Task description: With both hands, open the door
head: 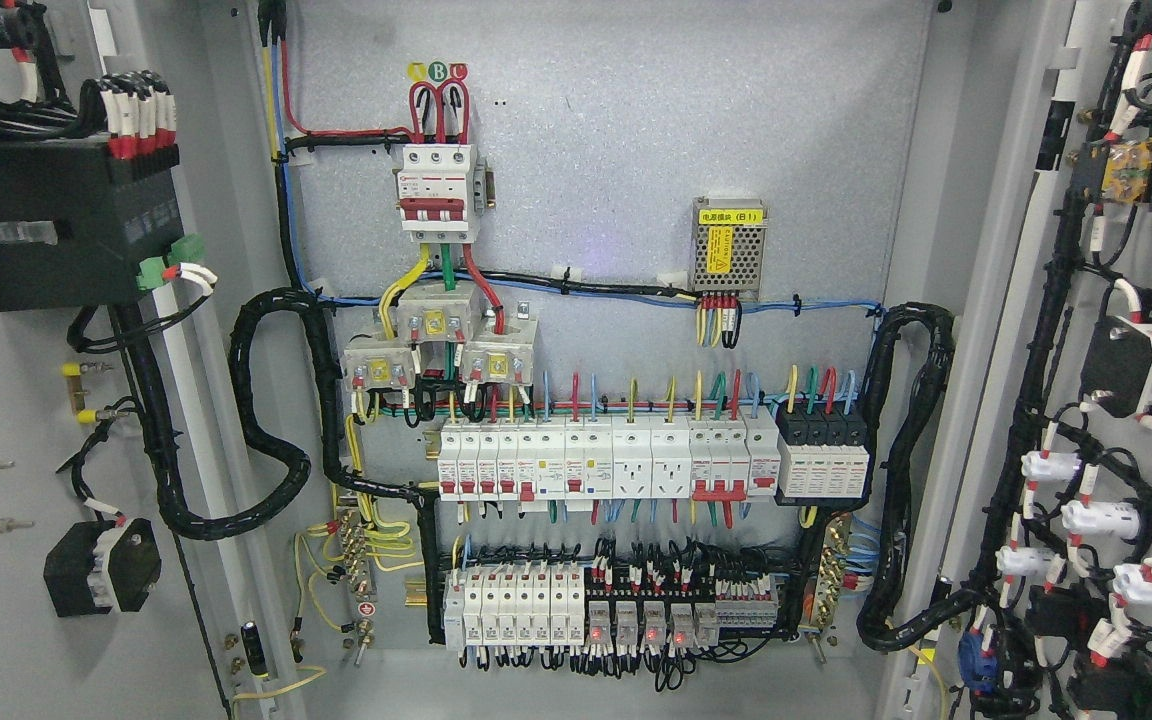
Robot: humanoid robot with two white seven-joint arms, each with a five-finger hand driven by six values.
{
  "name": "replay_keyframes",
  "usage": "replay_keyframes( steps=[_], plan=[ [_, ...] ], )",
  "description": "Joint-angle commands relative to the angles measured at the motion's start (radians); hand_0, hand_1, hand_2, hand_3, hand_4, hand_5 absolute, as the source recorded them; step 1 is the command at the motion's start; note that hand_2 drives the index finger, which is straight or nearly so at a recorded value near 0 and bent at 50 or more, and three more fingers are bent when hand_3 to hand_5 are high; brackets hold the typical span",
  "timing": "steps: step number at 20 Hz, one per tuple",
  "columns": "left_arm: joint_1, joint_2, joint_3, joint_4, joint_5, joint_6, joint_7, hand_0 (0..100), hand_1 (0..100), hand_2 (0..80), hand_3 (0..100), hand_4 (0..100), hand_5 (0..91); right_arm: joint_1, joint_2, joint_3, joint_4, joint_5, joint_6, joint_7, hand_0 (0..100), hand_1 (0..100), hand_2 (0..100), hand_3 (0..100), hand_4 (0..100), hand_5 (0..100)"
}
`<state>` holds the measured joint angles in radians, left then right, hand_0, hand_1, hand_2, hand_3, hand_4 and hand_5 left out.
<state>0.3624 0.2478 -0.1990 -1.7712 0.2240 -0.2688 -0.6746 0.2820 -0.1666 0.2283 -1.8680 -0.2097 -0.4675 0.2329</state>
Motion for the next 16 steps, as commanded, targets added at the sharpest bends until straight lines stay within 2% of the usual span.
replay_keyframes(
  steps=[1, 4, 8, 12, 16],
  plan=[
    [0.001, -0.030, 0.094, -0.260, 0.005, -0.039, 0.004, 29, 0, 2.8, 3, 3, 0.0, 0.095, -0.056, -0.161, -0.017, 0.000, -0.002, 0.002, 22, 0, 0, 0, 0, 0],
    [0.001, -0.056, 0.144, -0.263, 0.008, -0.038, 0.004, 29, 0, 2.8, 3, 3, 0.0, 0.138, -0.056, -0.167, -0.007, -0.002, -0.010, 0.002, 22, 0, 0, 0, 0, 0],
    [-0.005, -0.062, 0.214, -0.263, 0.044, -0.035, 0.004, 29, 0, 2.8, 3, 3, 0.0, 0.193, -0.057, -0.185, 0.061, -0.002, -0.083, 0.002, 22, 0, 0, 0, 0, 0],
    [-0.004, -0.056, 0.266, -0.261, 0.103, -0.033, 0.004, 29, 0, 2.8, 3, 3, 0.0, 0.194, -0.059, -0.248, 0.133, -0.051, -0.082, 0.003, 22, 0, 0, 0, 0, 0],
    [-0.003, -0.058, 0.312, -0.254, 0.118, -0.009, 0.004, 29, 0, 2.8, 3, 3, 0.0, 0.189, -0.062, -0.248, 0.184, -0.106, -0.077, 0.003, 22, 0, 0, 0, 0, 0]
  ],
)
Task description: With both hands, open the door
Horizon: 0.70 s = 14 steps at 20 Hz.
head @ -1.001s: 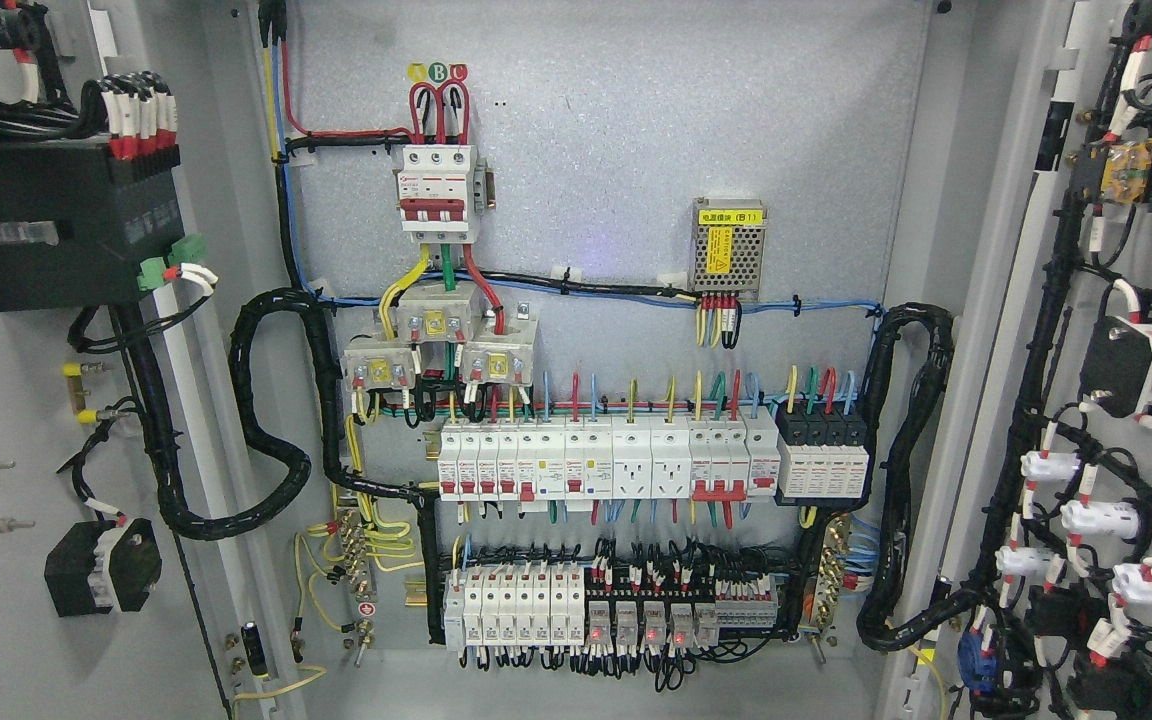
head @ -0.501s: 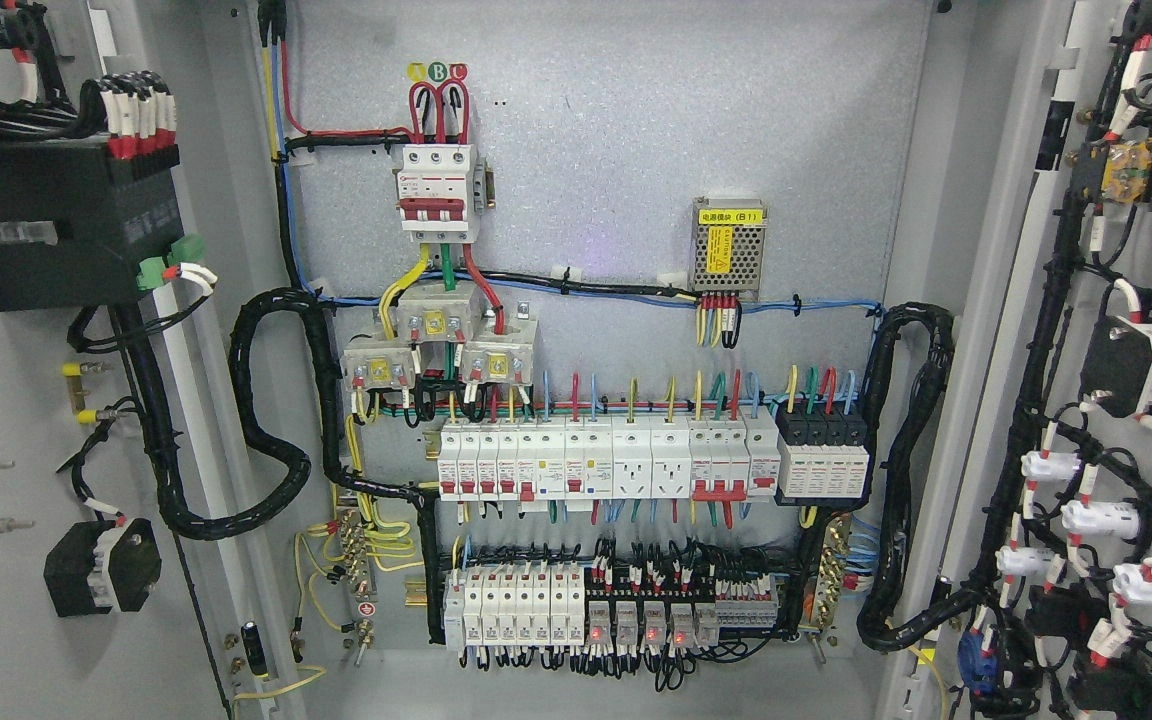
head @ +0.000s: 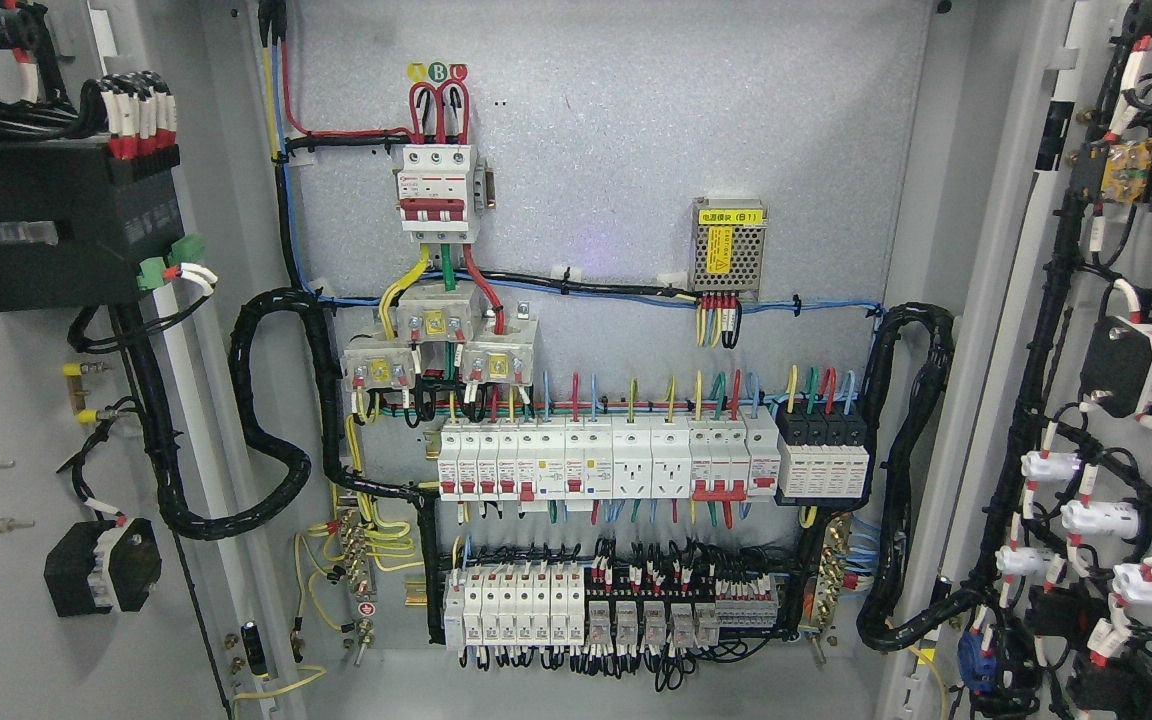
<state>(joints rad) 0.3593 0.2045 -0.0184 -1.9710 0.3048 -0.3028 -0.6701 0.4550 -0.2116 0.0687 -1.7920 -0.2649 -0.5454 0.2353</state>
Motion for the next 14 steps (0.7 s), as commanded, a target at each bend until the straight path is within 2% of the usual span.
replay_keyframes(
  steps=[1, 3, 8, 9, 12, 14],
  plan=[
    [0.001, -0.014, 0.143, -0.052, 0.059, 0.043, 0.000, 29, 0, 2.8, 3, 3, 0.0, 0.014, -0.019, -0.087, 0.114, -0.051, 0.002, 0.002, 22, 0, 0, 0, 0, 0],
    [0.004, -0.013, 0.167, -0.051, 0.097, 0.074, 0.000, 29, 0, 2.8, 3, 3, 0.0, 0.011, -0.019, -0.086, 0.132, -0.051, 0.004, 0.002, 22, 0, 0, 0, 0, 0],
    [0.009, -0.010, 0.250, -0.026, 0.103, 0.077, -0.011, 29, 0, 2.8, 3, 3, 0.0, 0.010, -0.020, -0.086, 0.140, -0.051, 0.004, 0.002, 22, 0, 0, 0, 0, 0],
    [0.009, -0.007, 0.256, -0.019, 0.103, 0.079, -0.028, 29, 0, 2.8, 3, 3, 0.0, 0.010, -0.025, -0.086, 0.140, -0.051, 0.002, 0.004, 22, 0, 0, 0, 0, 0],
    [0.012, -0.011, 0.278, -0.006, 0.103, 0.079, -0.111, 29, 0, 2.8, 3, 3, 0.0, 0.016, -0.068, -0.089, 0.138, -0.054, -0.004, 0.004, 22, 0, 0, 0, 0, 0],
    [0.027, -0.017, 0.296, -0.003, 0.105, 0.077, -0.114, 29, 0, 2.8, 3, 3, 0.0, 0.017, -0.080, -0.096, 0.135, -0.057, -0.007, 0.007, 22, 0, 0, 0, 0, 0]
  ],
)
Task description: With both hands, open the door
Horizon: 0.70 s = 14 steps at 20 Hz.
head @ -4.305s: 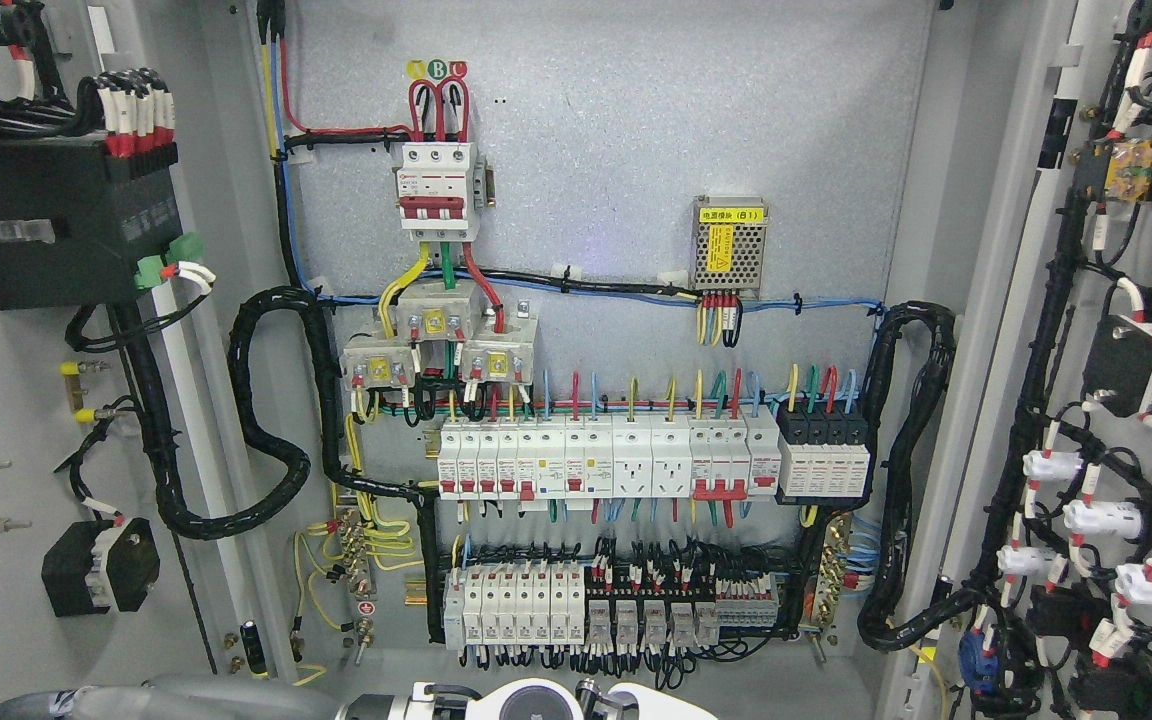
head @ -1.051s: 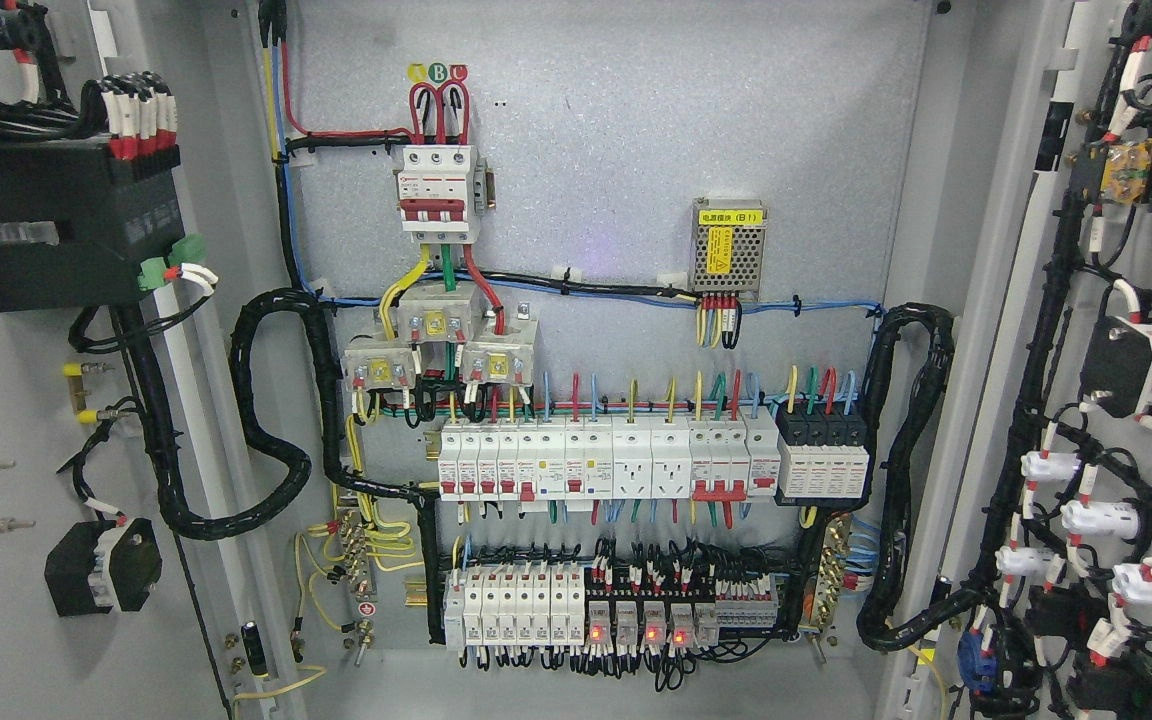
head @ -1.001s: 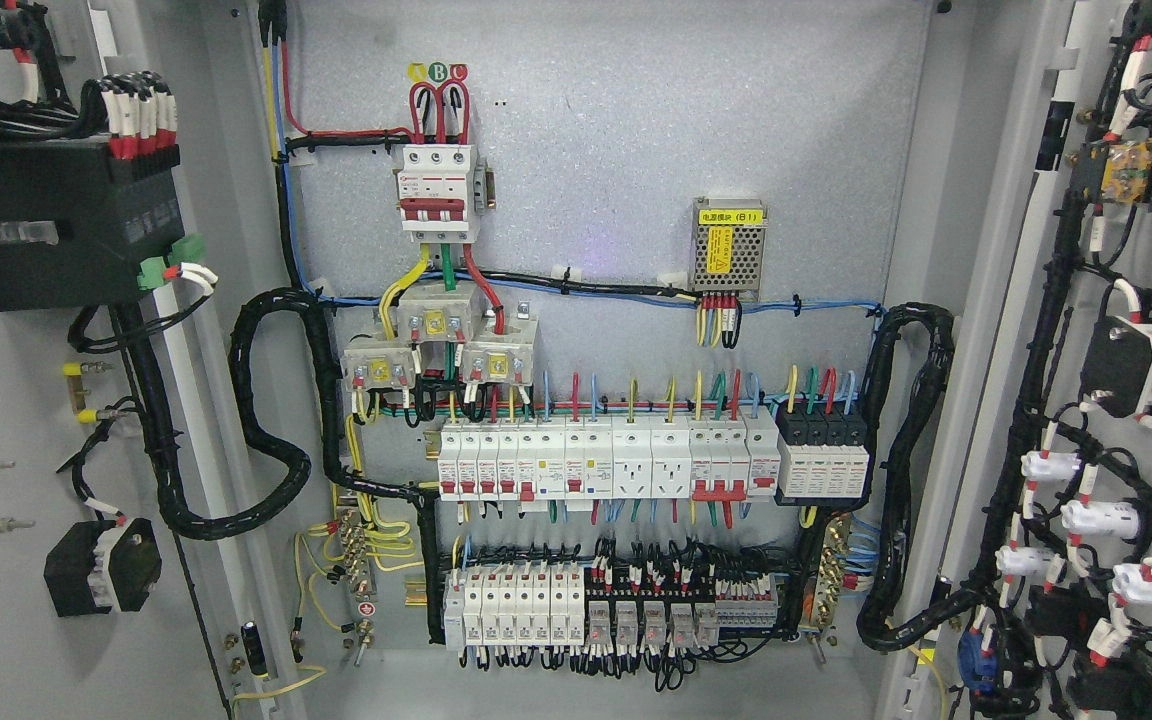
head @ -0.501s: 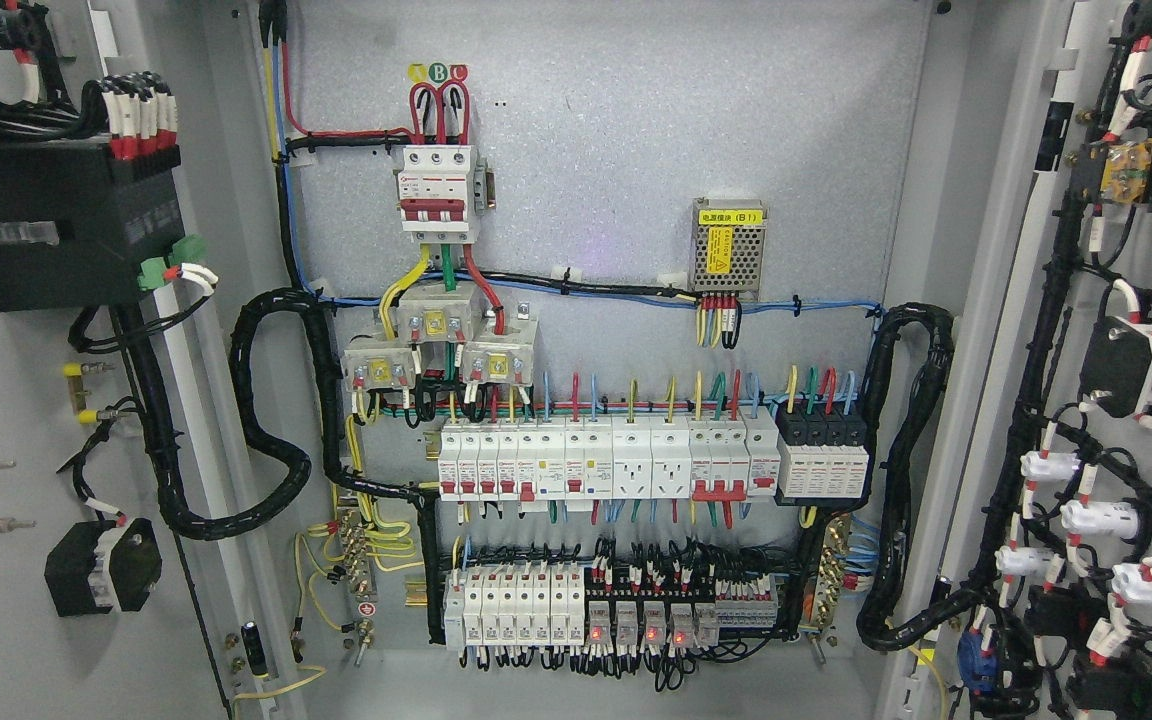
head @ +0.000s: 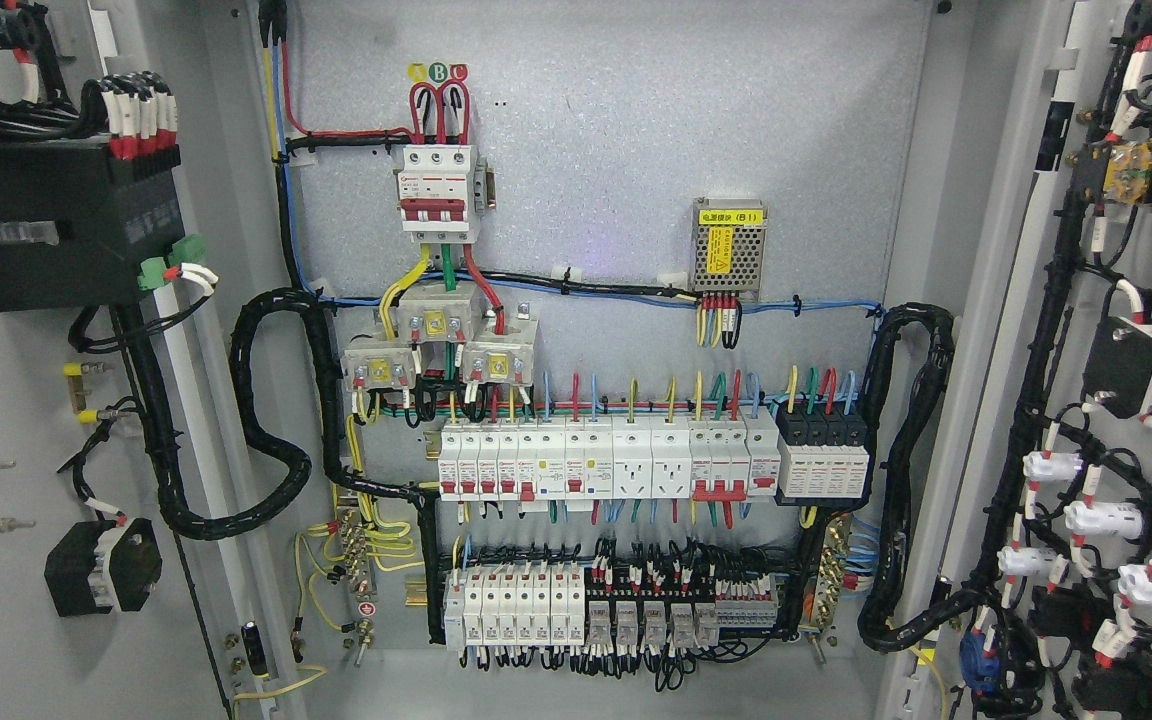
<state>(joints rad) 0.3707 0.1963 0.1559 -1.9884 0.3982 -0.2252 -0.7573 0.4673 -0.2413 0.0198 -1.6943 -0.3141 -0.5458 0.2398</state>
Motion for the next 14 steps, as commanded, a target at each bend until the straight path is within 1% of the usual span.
replay_keyframes(
  steps=[1, 2, 4, 5, 6, 7, 8, 10, 12, 13, 14],
  plan=[
    [0.020, -0.014, 0.132, 0.020, 0.013, 0.000, -0.027, 29, 0, 2.8, 3, 3, 0.0, 0.005, -0.055, -0.052, 0.038, -0.020, -0.005, 0.004, 22, 0, 0, 0, 0, 0],
    [0.020, -0.023, 0.149, 0.031, 0.022, 0.001, -0.027, 29, 0, 2.8, 3, 3, 0.0, 0.005, -0.056, -0.052, 0.038, -0.035, -0.005, 0.006, 22, 0, 0, 0, 0, 0],
    [0.022, -0.029, 0.183, 0.039, 0.063, 0.021, -0.027, 29, 0, 2.8, 3, 3, 0.0, 0.005, -0.059, -0.052, 0.036, -0.060, -0.006, 0.009, 22, 0, 0, 0, 0, 0],
    [0.024, -0.032, 0.195, 0.039, 0.094, 0.048, -0.027, 29, 0, 2.8, 3, 3, 0.0, 0.005, -0.067, -0.052, 0.035, -0.066, -0.006, 0.010, 22, 0, 0, 0, 0, 0],
    [0.022, -0.041, 0.206, 0.039, 0.114, 0.065, -0.027, 29, 0, 2.8, 3, 3, 0.0, 0.007, -0.085, -0.054, 0.032, -0.068, -0.008, 0.021, 22, 0, 0, 0, 0, 0],
    [0.024, -0.050, 0.217, 0.040, 0.120, 0.067, -0.027, 29, 0, 2.8, 3, 3, 0.0, 0.007, -0.102, -0.054, 0.031, -0.069, -0.008, 0.032, 22, 0, 0, 0, 0, 0],
    [0.024, -0.052, 0.226, 0.043, 0.122, 0.067, -0.028, 29, 0, 2.8, 3, 3, 0.0, 0.007, -0.111, -0.054, 0.027, -0.071, -0.008, 0.041, 22, 0, 0, 0, 0, 0],
    [0.027, -0.051, 0.254, 0.057, 0.125, 0.067, -0.034, 29, 0, 2.8, 3, 3, 0.0, 0.007, -0.113, -0.055, 0.025, -0.075, -0.008, 0.042, 22, 0, 0, 0, 0, 0],
    [0.027, -0.046, 0.278, 0.069, 0.126, 0.067, -0.080, 29, 0, 2.8, 3, 3, 0.0, 0.007, -0.118, -0.054, 0.019, -0.149, -0.006, 0.047, 22, 0, 0, 0, 0, 0],
    [0.027, -0.046, 0.286, 0.069, 0.129, 0.067, -0.101, 29, 0, 2.9, 3, 3, 0.0, 0.007, -0.127, -0.054, 0.012, -0.184, -0.005, 0.052, 22, 0, 0, 0, 0, 0],
    [0.027, -0.044, 0.298, 0.069, 0.140, 0.067, -0.118, 29, 0, 2.9, 3, 3, 0.0, 0.007, -0.150, -0.054, 0.010, -0.204, -0.003, 0.059, 22, 0, 0, 0, 0, 0]
  ],
)
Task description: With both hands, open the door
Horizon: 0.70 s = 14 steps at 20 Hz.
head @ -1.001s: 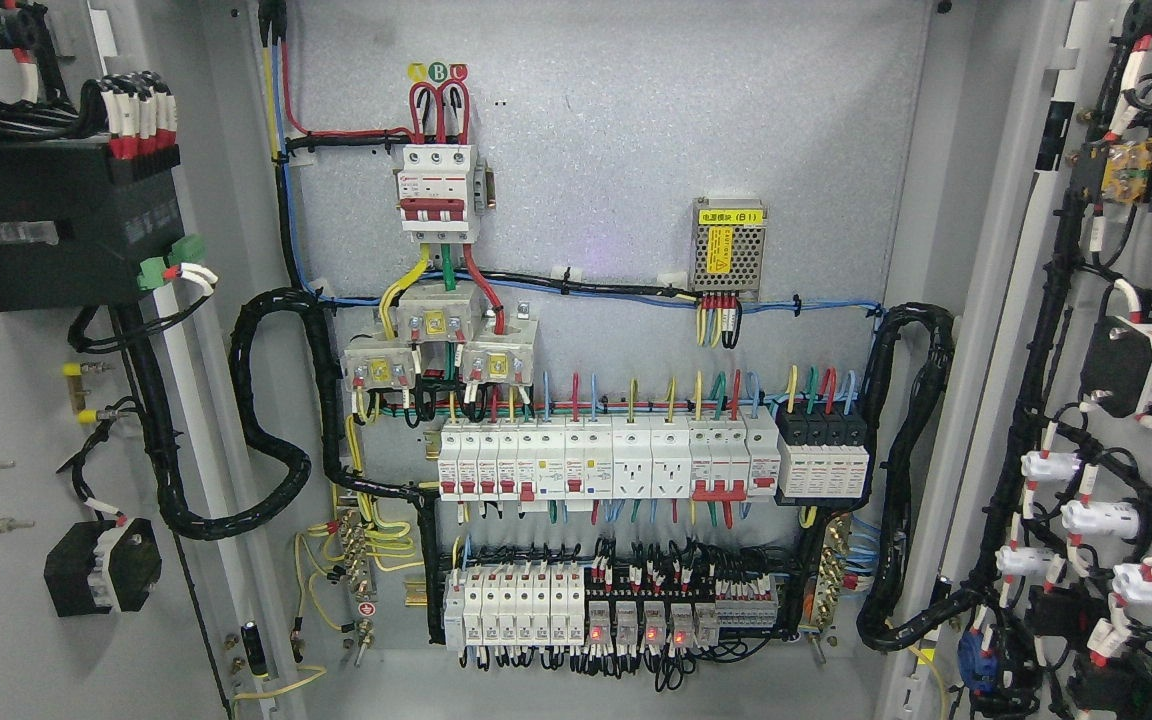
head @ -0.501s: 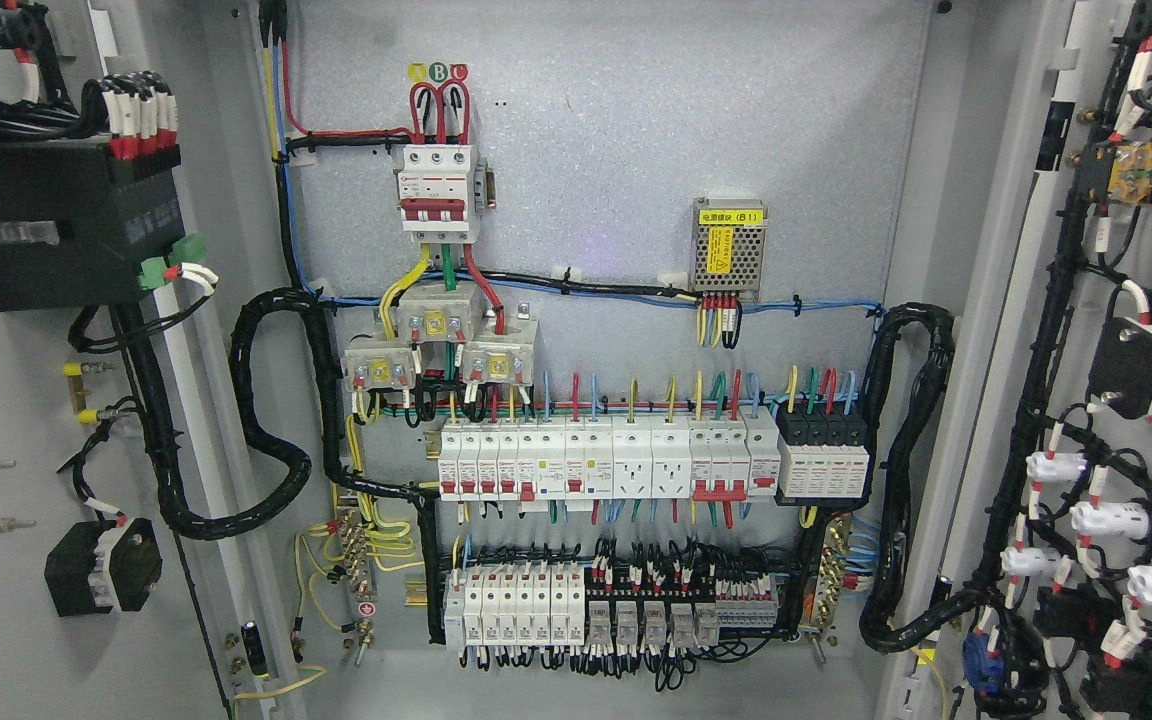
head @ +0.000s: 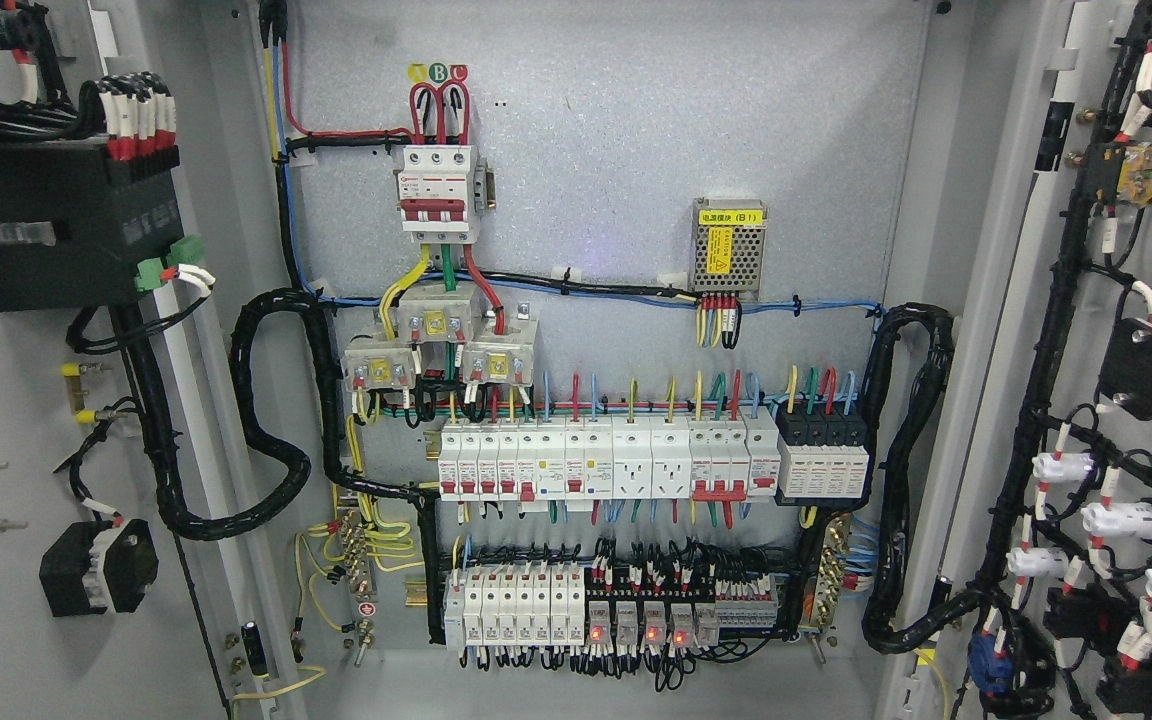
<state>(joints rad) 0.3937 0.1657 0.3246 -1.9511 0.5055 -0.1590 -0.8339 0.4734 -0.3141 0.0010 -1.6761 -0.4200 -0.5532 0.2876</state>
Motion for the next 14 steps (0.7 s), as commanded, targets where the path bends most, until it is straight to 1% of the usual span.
replay_keyframes(
  steps=[1, 2, 4, 6, 7, 10, 11, 12, 14],
  plan=[
    [0.004, -0.014, 0.145, 0.034, 0.042, 0.001, -0.048, 29, 0, 2.8, 3, 3, 0.0, -0.001, -0.097, -0.036, -0.005, -0.111, 0.004, 0.015, 22, 0, 0, 0, 0, 0],
    [0.004, -0.014, 0.160, 0.041, 0.048, 0.001, -0.053, 29, 0, 2.8, 3, 3, 0.0, -0.001, -0.108, -0.036, -0.004, -0.120, 0.004, 0.018, 22, 0, 0, 0, 0, 0],
    [-0.004, -0.011, 0.191, 0.078, 0.060, 0.003, -0.057, 29, 0, 2.8, 3, 3, 0.0, 0.001, -0.115, -0.036, -0.005, -0.137, 0.002, 0.022, 22, 0, 0, 0, 0, 0],
    [-0.016, 0.007, 0.199, 0.115, 0.109, 0.003, -0.069, 29, 0, 2.8, 3, 3, 0.0, 0.004, -0.140, -0.041, -0.007, -0.158, 0.002, 0.028, 22, 0, 0, 0, 0, 0],
    [-0.028, 0.021, 0.199, 0.129, 0.116, 0.003, -0.070, 29, 0, 2.8, 3, 3, 0.0, 0.004, -0.154, -0.044, -0.007, -0.175, 0.002, 0.041, 22, 0, 0, 0, 0, 0],
    [-0.059, 0.037, 0.212, 0.176, 0.119, 0.004, -0.071, 29, 0, 2.8, 3, 3, 0.0, 0.019, -0.160, -0.045, -0.007, -0.210, 0.002, 0.047, 22, 0, 0, 0, 0, 0],
    [-0.068, 0.047, 0.217, 0.191, 0.122, 0.006, -0.073, 29, 0, 2.8, 3, 3, 0.0, 0.025, -0.172, -0.050, -0.007, -0.210, 0.002, 0.051, 22, 0, 0, 0, 0, 0],
    [-0.079, 0.067, 0.225, 0.207, 0.134, 0.006, -0.073, 29, 0, 2.8, 3, 3, 0.0, 0.034, -0.187, -0.052, -0.007, -0.210, 0.002, 0.062, 22, 0, 0, 0, 0, 0],
    [-0.088, 0.107, 0.228, 0.236, 0.183, 0.006, -0.077, 29, 0, 2.8, 3, 3, 0.0, 0.053, -0.191, -0.052, -0.007, -0.210, 0.001, 0.073, 22, 0, 0, 0, 0, 0]
  ],
)
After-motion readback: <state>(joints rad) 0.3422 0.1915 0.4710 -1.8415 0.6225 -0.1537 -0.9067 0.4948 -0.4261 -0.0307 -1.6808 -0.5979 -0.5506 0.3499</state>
